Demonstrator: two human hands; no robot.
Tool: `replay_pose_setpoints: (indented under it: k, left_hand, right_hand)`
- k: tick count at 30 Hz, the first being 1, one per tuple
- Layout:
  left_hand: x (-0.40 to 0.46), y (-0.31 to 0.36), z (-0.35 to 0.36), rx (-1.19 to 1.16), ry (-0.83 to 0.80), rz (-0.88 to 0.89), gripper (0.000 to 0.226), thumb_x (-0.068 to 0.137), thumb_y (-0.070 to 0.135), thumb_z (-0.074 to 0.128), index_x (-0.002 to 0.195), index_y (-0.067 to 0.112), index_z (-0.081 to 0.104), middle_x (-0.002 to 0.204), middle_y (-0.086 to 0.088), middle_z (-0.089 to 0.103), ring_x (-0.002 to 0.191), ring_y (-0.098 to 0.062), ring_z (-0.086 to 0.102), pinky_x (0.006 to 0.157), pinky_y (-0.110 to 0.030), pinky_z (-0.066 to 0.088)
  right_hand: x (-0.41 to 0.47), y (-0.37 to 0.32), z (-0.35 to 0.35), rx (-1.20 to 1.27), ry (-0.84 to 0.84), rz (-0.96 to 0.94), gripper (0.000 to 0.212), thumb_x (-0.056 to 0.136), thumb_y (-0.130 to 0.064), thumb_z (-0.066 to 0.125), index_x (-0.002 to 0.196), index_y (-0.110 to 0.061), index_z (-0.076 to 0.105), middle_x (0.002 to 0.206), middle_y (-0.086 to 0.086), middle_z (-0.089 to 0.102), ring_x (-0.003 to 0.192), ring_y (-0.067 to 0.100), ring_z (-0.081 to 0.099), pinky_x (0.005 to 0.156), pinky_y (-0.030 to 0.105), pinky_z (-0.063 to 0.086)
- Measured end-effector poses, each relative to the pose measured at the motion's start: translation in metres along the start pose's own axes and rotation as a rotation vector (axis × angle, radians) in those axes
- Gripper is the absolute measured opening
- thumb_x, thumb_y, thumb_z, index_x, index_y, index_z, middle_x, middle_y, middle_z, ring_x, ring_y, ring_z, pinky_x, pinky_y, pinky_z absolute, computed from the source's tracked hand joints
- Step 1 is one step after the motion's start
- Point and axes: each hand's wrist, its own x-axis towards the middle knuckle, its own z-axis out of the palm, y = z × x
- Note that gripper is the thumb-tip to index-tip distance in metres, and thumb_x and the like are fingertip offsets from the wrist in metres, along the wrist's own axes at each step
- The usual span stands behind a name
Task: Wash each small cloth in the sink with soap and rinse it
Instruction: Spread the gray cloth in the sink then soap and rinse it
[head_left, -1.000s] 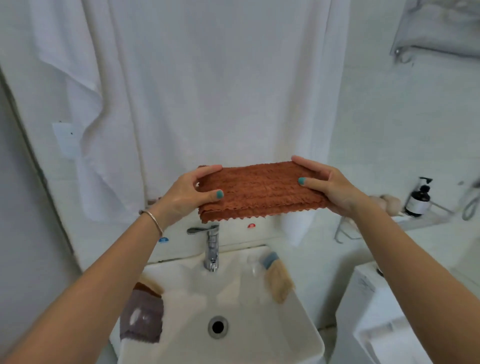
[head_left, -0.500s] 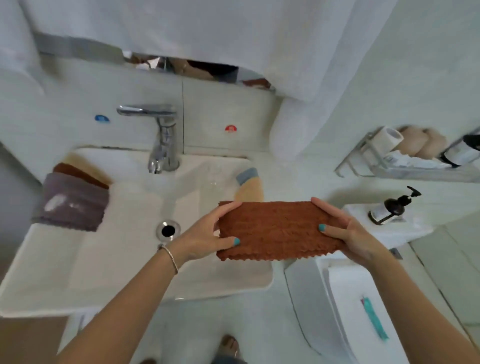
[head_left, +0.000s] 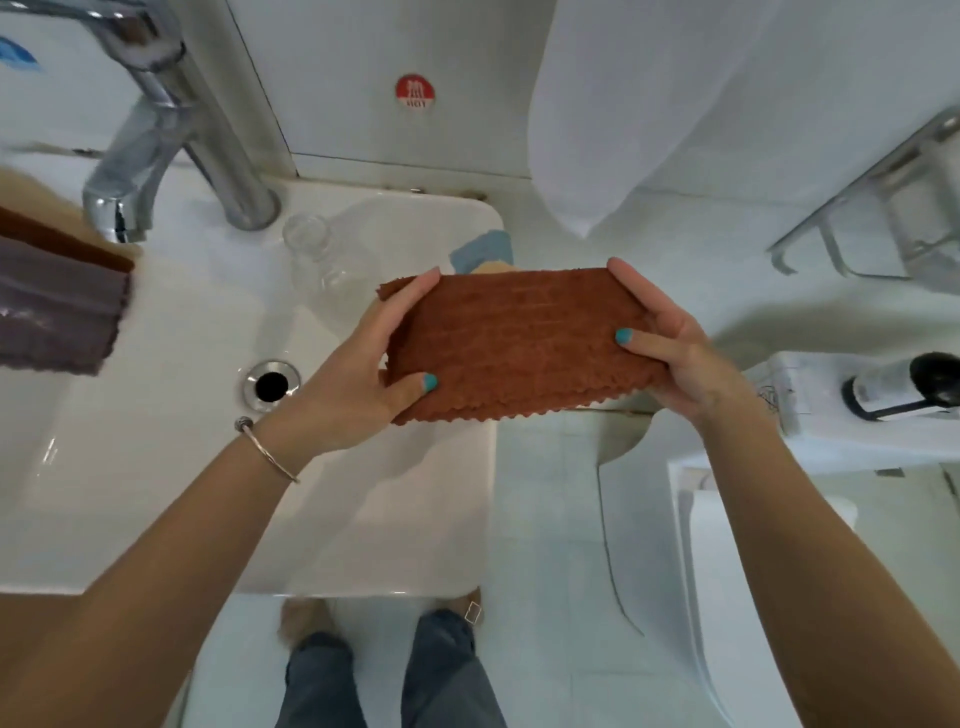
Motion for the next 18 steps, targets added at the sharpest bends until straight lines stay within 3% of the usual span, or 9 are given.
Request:
replay_pose_setpoints:
  k: [3, 8, 11, 13, 15, 18]
  left_hand:
    - [0.005, -0.012, 0.008, -0.020, 0.001, -0.045, 0.088, 0.090, -0.001, 0.062, 0.137, 0.062, 0.022, 0.132, 0.042, 0.026, 0.128, 0.013, 0.032, 0.088, -0.014, 0.050]
    - [0.003, -0.027, 0.015, -0.081, -0.010, -0.103, 0.089, 0.089, -0.002, 0.062, 0.141, 0.056, 0.021, 0.139, 0.034, 0.025, 0.130, -0.004, 0.040, 0.086, -0.023, 0.054]
    - [-0.003, -0.024, 0.016, -0.085, -0.005, -0.155, 0.095, 0.086, -0.005, 0.066, 0.139, 0.059, 0.020, 0.137, 0.026, 0.029, 0.111, -0.013, 0.051, 0.078, -0.025, 0.056]
    - [-0.015, -0.022, 0.012, -0.096, -0.003, -0.223, 0.094, 0.082, -0.002, 0.071, 0.135, 0.060, 0.023, 0.134, 0.017, 0.039, 0.110, -0.014, 0.052, 0.080, -0.022, 0.055]
    - [-0.031, -0.015, 0.003, -0.138, 0.014, -0.300, 0.088, 0.078, 0.012, 0.077, 0.135, 0.059, 0.030, 0.133, 0.011, 0.047, 0.114, -0.014, 0.054, 0.090, -0.024, 0.053]
    - [-0.054, 0.006, -0.021, -0.157, 0.067, -0.324, 0.080, 0.067, 0.028, 0.077, 0.136, 0.050, 0.041, 0.130, 0.008, 0.052, 0.105, -0.016, 0.062, 0.088, -0.027, 0.055]
  right_hand:
    - [0.016, 0.013, -0.012, 0.034, -0.052, 0.039, 0.068, 0.081, 0.002, 0.058, 0.144, -0.021, 0.045, 0.131, 0.002, 0.062, 0.117, 0.025, 0.061, 0.095, 0.036, 0.054]
    - [0.026, 0.034, -0.022, 0.034, -0.114, 0.125, 0.068, 0.074, -0.014, 0.074, 0.136, -0.032, 0.054, 0.140, -0.002, 0.055, 0.116, 0.020, 0.061, 0.091, 0.035, 0.056]
    - [0.022, 0.033, -0.027, -0.390, -0.008, 0.129, 0.064, 0.087, -0.015, 0.068, 0.142, -0.038, 0.045, 0.147, -0.010, 0.046, 0.109, 0.012, 0.061, 0.099, 0.033, 0.049]
    - [0.014, 0.023, -0.023, -0.670, 0.086, 0.082, 0.060, 0.088, -0.021, 0.070, 0.139, -0.043, 0.046, 0.148, -0.013, 0.042, 0.109, 0.013, 0.058, 0.097, 0.030, 0.044]
    - [0.002, 0.008, -0.005, -0.613, 0.105, -0.035, 0.060, 0.087, -0.018, 0.071, 0.138, -0.039, 0.049, 0.144, -0.014, 0.046, 0.100, 0.011, 0.057, 0.093, 0.030, 0.048]
    - [-0.014, -0.020, 0.055, -0.471, -0.097, -0.155, 0.056, 0.084, -0.008, 0.072, 0.131, -0.032, 0.054, 0.130, -0.006, 0.057, 0.085, 0.010, 0.056, 0.083, 0.033, 0.053]
